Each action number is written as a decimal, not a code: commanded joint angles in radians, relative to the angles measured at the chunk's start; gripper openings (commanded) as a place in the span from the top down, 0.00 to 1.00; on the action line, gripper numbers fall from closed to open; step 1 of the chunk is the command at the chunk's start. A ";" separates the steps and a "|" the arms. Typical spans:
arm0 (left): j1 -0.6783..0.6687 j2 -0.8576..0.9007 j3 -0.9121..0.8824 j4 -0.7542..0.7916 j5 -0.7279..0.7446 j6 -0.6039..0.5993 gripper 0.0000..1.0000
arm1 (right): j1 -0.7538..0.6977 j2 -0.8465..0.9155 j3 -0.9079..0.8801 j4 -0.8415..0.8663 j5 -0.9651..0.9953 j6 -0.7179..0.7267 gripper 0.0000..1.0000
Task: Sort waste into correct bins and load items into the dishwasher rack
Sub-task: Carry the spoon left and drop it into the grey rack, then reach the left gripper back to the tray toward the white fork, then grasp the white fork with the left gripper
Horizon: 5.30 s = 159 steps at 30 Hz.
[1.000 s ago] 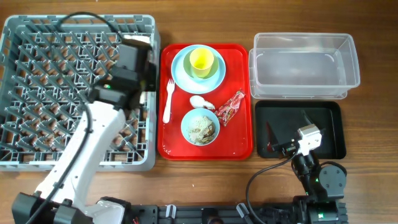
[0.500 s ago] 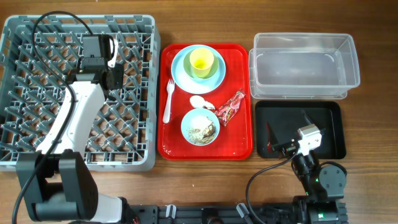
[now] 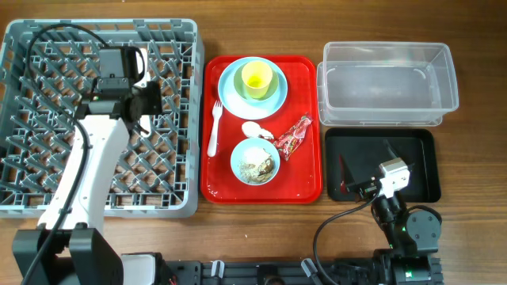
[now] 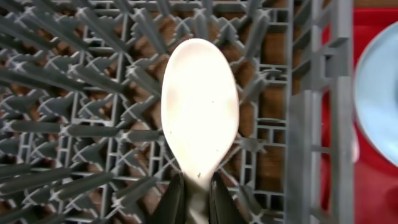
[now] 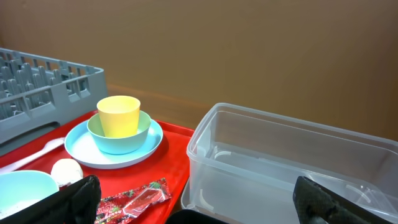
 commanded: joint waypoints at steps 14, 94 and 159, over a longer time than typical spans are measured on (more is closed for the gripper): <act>-0.060 0.101 -0.032 0.023 -0.070 0.086 0.70 | -0.003 -0.005 0.000 0.005 -0.002 0.005 0.00; -0.409 0.043 -0.064 0.205 -0.269 -0.334 0.96 | -0.003 -0.005 0.000 0.005 -0.002 0.005 0.00; -0.579 0.133 -0.275 0.063 0.068 -0.597 0.74 | -0.003 -0.005 0.000 0.005 -0.002 0.005 0.00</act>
